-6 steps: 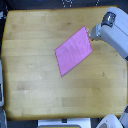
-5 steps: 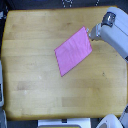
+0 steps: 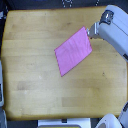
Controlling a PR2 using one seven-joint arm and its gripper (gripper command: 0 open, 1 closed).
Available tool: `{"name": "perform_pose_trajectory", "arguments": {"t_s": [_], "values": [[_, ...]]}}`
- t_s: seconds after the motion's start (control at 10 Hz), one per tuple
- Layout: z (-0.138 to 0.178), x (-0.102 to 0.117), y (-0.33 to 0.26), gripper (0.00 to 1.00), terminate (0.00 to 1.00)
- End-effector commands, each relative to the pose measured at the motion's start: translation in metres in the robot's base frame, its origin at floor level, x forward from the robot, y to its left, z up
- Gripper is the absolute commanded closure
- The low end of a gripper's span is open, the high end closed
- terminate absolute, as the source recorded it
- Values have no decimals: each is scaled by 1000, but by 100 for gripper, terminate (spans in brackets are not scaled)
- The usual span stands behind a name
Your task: Folding a cloth
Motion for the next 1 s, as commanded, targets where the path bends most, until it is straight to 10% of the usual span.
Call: {"name": "perform_pose_trajectory", "arguments": {"t_s": [0.0,0.9], "values": [[-46,46,33,0,0],[-155,44,24,0,0]]}}
